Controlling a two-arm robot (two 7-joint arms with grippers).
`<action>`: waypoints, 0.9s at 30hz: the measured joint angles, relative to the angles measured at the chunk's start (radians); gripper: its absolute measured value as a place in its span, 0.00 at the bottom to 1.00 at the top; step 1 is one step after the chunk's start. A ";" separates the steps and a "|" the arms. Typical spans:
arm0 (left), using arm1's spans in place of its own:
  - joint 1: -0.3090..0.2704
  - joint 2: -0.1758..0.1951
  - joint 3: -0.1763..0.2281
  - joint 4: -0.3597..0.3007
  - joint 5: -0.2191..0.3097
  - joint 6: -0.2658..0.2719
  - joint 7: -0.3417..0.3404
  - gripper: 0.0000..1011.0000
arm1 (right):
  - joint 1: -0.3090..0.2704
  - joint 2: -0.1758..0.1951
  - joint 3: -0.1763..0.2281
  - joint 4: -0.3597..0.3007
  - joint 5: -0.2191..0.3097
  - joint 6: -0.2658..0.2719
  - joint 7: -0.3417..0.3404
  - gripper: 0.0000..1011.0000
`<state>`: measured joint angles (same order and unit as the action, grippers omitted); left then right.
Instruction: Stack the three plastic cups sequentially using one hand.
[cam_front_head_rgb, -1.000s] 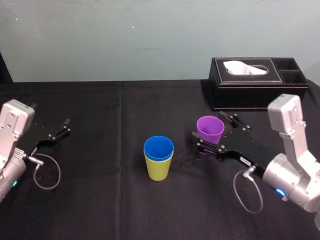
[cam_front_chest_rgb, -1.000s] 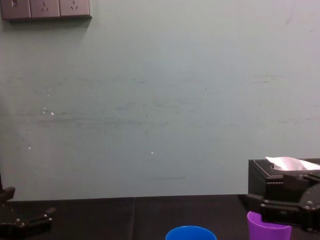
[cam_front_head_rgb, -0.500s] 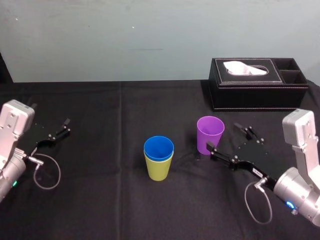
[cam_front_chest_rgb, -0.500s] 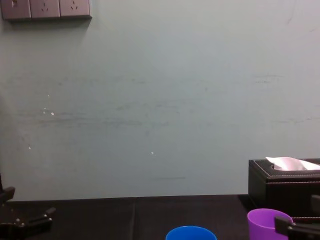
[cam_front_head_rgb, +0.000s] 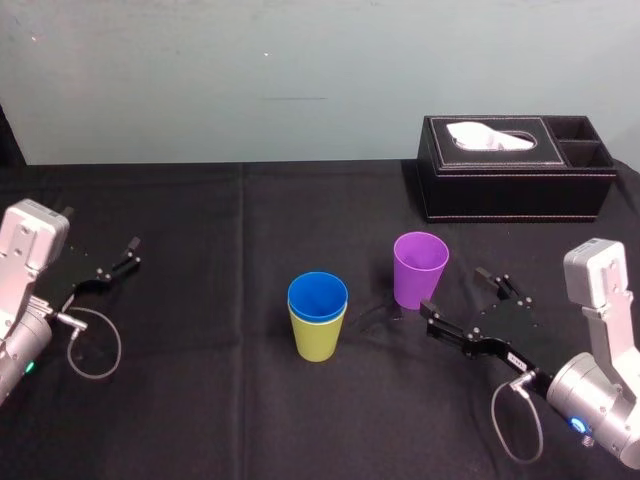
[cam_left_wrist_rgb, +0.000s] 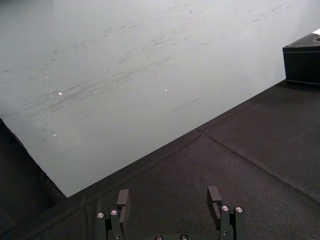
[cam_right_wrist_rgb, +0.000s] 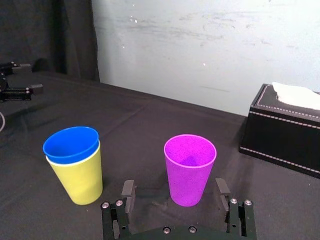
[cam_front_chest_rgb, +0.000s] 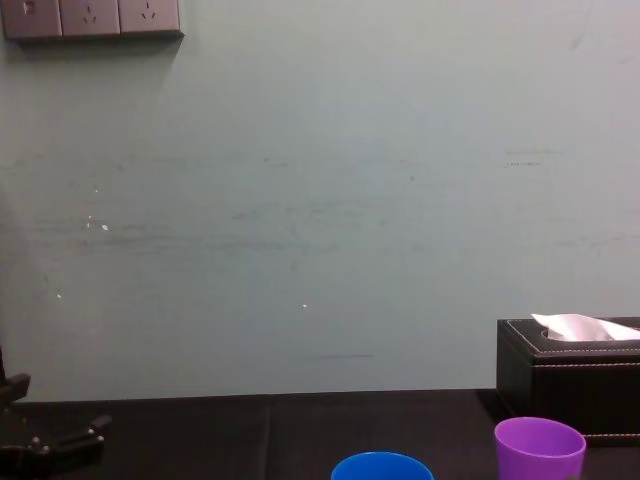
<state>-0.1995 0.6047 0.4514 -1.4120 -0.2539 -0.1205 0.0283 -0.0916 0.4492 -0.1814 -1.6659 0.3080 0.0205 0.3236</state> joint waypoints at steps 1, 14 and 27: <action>0.000 0.000 0.000 0.000 0.000 0.000 0.000 1.00 | 0.000 -0.001 0.000 0.003 -0.001 0.001 0.000 0.99; 0.000 0.000 0.000 0.000 0.000 0.000 0.000 1.00 | 0.024 -0.025 -0.012 0.055 -0.019 0.009 -0.005 0.99; 0.000 0.000 0.000 0.000 0.000 0.000 0.000 1.00 | 0.068 -0.047 -0.026 0.112 -0.041 0.015 -0.005 0.99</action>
<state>-0.1995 0.6047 0.4514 -1.4120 -0.2539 -0.1205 0.0283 -0.0235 0.4022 -0.2072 -1.5538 0.2675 0.0359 0.3184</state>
